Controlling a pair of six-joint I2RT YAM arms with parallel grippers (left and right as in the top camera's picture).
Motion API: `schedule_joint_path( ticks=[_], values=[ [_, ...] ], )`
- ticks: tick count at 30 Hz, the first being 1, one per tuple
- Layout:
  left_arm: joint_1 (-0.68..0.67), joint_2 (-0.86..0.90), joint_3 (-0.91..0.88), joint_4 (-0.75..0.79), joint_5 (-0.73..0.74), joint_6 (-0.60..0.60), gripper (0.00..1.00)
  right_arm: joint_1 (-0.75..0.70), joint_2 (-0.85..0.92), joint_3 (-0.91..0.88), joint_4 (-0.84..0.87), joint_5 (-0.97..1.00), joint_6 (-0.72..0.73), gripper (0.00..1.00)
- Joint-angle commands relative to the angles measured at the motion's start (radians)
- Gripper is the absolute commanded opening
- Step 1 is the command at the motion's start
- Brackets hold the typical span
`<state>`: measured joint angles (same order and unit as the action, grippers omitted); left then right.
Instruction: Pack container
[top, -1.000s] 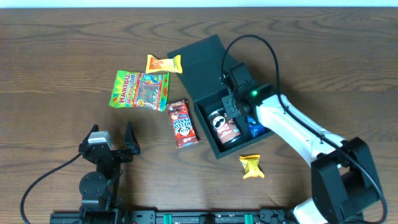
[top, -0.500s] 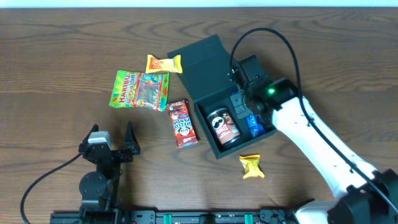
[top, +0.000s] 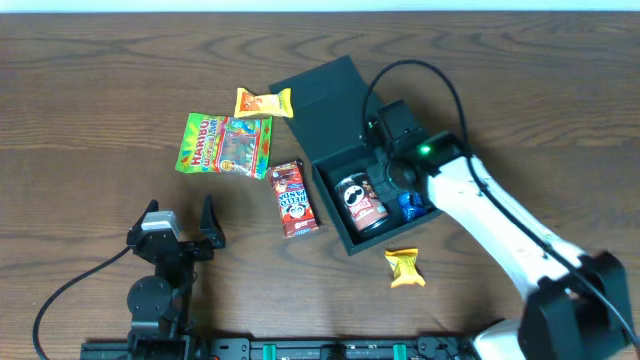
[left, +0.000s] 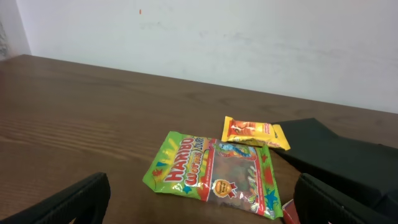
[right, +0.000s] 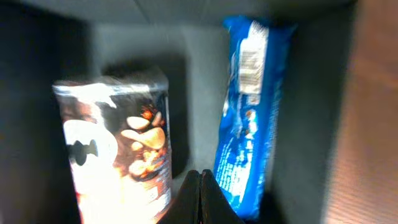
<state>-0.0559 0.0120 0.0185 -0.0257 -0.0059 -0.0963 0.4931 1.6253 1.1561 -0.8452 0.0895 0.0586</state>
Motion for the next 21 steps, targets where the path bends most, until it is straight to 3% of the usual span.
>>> schedule_joint_path(
  ticks=[1,21],
  values=[
    [0.003,-0.008,-0.014,-0.050,-0.001,0.014,0.95,0.004,0.024,-0.034,0.031,0.015,-0.016,0.02],
    [0.003,-0.008,-0.014,-0.050,-0.001,0.015,0.95,0.004,0.030,-0.156,0.179,0.007,-0.011,0.06]
  ],
)
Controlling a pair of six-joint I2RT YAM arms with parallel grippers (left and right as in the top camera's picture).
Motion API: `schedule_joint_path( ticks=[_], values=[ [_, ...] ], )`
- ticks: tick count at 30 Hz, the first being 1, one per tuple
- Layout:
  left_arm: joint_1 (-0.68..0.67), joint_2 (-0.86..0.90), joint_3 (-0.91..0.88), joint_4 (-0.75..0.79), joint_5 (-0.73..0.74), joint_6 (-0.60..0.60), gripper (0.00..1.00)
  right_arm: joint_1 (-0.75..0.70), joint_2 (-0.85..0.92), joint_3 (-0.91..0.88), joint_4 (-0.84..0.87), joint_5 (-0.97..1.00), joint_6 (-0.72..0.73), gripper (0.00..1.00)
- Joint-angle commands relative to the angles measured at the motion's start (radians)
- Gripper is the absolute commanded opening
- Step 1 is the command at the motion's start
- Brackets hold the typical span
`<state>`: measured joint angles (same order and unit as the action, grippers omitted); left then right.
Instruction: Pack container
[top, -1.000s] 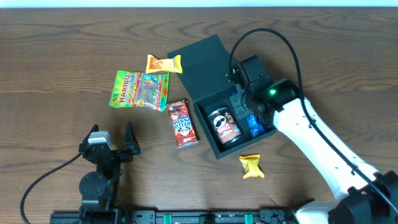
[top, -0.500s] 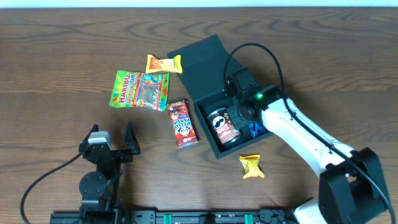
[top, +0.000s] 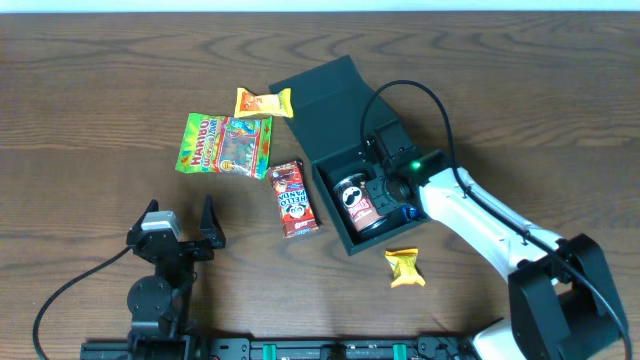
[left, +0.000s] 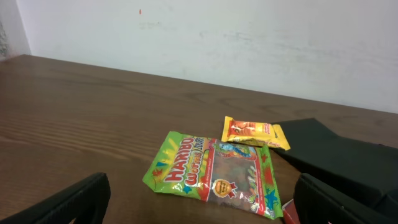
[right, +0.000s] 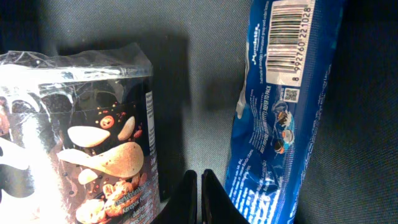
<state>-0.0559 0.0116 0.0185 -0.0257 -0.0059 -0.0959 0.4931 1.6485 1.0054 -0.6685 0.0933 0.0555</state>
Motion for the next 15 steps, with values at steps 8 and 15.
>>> schedule_joint_path(
  ticks=[8,15],
  values=[
    [0.003,-0.008,-0.014,-0.050,-0.001,0.014,0.95,0.004,0.007,-0.023,0.033,0.008,-0.008,0.05],
    [0.003,-0.008,-0.014,-0.050,-0.001,0.014,0.95,0.004,0.007,-0.084,0.109,0.014,-0.008,0.05]
  ],
)
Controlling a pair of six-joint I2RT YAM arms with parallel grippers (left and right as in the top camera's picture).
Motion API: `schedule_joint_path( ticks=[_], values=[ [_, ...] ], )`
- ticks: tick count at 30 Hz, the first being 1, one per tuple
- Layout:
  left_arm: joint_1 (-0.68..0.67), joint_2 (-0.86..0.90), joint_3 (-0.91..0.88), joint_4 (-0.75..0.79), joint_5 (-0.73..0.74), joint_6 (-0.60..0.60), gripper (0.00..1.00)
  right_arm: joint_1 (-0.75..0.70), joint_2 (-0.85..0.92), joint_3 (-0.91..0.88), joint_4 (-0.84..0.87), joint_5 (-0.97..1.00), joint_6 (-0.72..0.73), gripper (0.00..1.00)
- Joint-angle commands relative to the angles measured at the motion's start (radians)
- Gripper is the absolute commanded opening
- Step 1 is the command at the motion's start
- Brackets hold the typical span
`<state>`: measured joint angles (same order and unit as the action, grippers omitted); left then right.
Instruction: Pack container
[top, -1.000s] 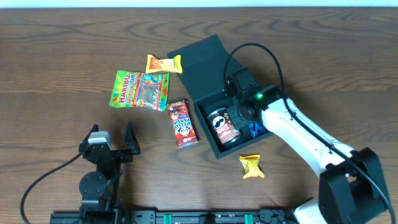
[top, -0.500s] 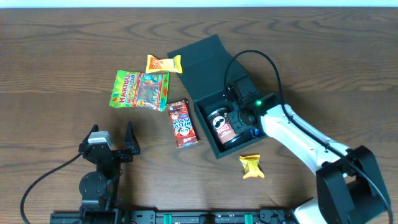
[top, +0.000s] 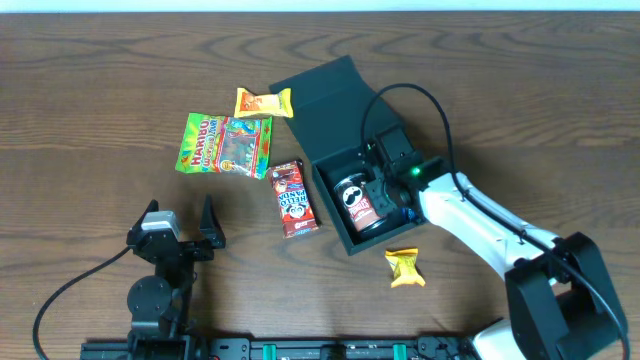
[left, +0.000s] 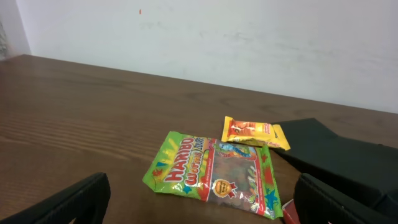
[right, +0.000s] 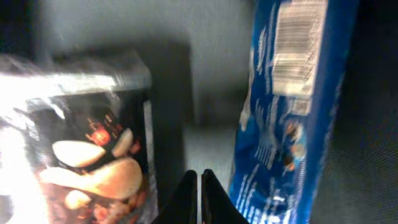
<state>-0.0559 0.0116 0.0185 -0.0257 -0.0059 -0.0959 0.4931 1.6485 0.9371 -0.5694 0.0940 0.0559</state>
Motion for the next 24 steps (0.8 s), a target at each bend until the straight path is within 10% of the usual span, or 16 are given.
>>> schedule_joint_path(
  ticks=[1,9,24],
  values=[
    [0.003,-0.008,-0.014,-0.050,-0.001,0.014,0.95,0.004,0.007,-0.016,0.010,0.019,-0.008,0.05],
    [0.003,-0.008,-0.014,-0.050,-0.001,0.014,0.95,0.017,0.007,-0.016,-0.019,0.385,0.082,0.02],
    [0.003,-0.008,-0.014,-0.050,-0.001,0.014,0.95,0.018,0.006,-0.016,0.028,0.353,0.078,0.03]
  ],
)
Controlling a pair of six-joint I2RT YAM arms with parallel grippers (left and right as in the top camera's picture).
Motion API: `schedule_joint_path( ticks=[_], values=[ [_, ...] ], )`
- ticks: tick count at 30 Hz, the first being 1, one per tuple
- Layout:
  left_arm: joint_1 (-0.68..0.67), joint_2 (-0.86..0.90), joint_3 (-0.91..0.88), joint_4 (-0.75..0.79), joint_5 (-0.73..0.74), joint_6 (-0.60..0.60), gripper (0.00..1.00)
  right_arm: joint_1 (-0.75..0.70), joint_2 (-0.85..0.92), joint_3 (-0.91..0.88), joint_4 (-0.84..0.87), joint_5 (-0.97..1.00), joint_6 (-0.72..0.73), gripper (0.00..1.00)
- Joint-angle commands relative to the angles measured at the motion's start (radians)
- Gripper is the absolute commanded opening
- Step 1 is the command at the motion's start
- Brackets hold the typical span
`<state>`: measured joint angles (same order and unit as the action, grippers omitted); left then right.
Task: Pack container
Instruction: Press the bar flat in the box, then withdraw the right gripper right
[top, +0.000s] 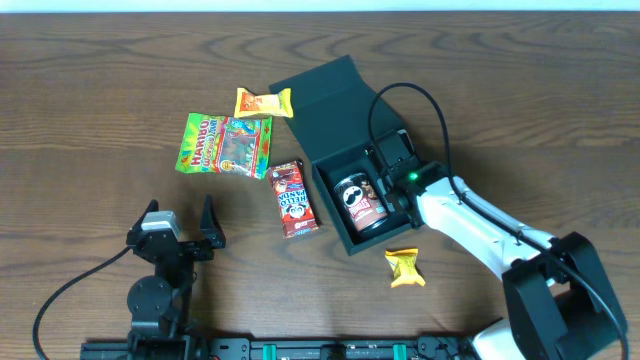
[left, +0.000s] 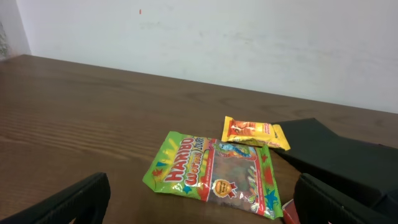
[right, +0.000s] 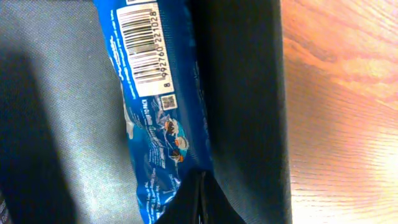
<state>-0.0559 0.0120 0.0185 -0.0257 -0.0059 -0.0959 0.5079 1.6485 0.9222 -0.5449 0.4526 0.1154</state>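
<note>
The open black box (top: 346, 244) holds a dark Pringles can (top: 362, 203). In the right wrist view a blue biscuit packet (right: 152, 93) lies along the box's right wall (right: 242, 93). My right gripper (right: 198, 180) is shut, its tips down inside the box at the packet's near end, against that wall; it holds nothing. On the table, a Haribo bag (top: 225, 145), an orange-yellow packet (top: 263, 102), a red snack box (top: 295, 198) and a yellow candy (top: 404, 267). My left gripper (left: 202, 199) rests open at the front left, far from them.
The box's lid (top: 320, 95) lies open behind it toward the back. The right arm's cable (top: 420, 90) loops over the box's right side. Wood table (right: 342, 124) shows beyond the box wall.
My shut right gripper has shifted right inside the box, from between the can and the blue packet to the packet's edge by the wall. The can has left the wrist view.
My shut right gripper was above the box with can and blue packet below. Then it stood low between the two, and stayed there. Now it is at the packet's wall side. The left arm and loose snacks have not moved.
</note>
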Motion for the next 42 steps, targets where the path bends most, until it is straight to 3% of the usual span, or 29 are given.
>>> schedule_joint_path(
  ticks=[1,15,21,25,42],
  values=[
    [0.003,-0.008,-0.014,-0.050,-0.001,0.014,0.95,0.003,0.006,0.000,0.003,-0.038,0.018,0.03],
    [0.003,-0.008,-0.014,-0.050,-0.001,0.014,0.95,0.004,-0.066,0.153,-0.107,-0.090,0.018,0.01],
    [0.003,-0.008,-0.014,-0.050,0.000,0.014,0.95,0.004,-0.100,0.204,-0.195,-0.521,0.016,0.02],
    [0.003,-0.008,-0.014,-0.050,-0.001,0.014,0.95,0.004,-0.100,0.203,-0.238,-0.647,0.071,0.02],
    [0.003,-0.008,-0.014,-0.050,-0.001,0.014,0.95,0.132,-0.092,0.059,-0.124,-0.602,0.037,0.02]
  ],
)
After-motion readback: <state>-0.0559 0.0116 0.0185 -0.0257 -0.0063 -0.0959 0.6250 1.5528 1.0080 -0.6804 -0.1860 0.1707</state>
